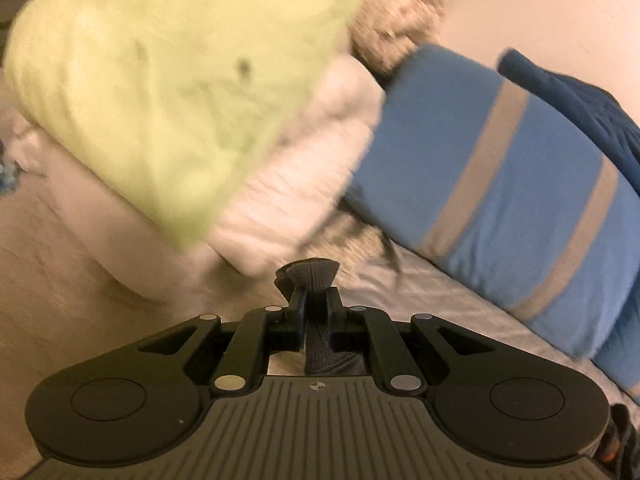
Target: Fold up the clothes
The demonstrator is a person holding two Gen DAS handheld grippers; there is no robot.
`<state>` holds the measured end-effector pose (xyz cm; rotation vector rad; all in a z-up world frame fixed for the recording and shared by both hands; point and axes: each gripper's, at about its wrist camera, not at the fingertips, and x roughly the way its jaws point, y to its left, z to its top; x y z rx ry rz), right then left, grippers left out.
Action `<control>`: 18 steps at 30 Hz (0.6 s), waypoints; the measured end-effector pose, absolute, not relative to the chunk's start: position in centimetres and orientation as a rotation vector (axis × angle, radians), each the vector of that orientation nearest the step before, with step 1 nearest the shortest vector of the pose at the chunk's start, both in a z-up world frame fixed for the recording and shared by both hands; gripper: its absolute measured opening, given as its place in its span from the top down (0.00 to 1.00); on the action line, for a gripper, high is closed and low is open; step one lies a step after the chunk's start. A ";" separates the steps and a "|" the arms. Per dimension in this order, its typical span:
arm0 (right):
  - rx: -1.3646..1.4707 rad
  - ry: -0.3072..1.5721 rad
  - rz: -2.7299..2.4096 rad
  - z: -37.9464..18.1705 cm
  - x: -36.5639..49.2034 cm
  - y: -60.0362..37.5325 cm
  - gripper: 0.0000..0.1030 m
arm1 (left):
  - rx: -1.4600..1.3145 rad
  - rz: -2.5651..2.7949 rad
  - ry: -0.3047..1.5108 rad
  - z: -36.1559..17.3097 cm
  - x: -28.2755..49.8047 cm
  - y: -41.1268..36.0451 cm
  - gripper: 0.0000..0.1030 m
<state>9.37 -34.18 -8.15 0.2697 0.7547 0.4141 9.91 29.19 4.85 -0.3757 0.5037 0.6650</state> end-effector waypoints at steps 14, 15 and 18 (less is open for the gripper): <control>0.278 0.765 0.415 -8.2 9.6 -34.2 0.00 | -0.498 0.808 0.543 2.0 3.6 36.8 0.91; 0.278 0.764 0.414 -8.2 9.6 -34.2 0.00 | -0.504 0.809 0.545 1.9 3.4 37.0 0.91; 0.279 0.763 0.413 -8.1 9.5 -34.1 0.00 | -0.501 0.796 0.526 2.4 2.8 37.1 0.91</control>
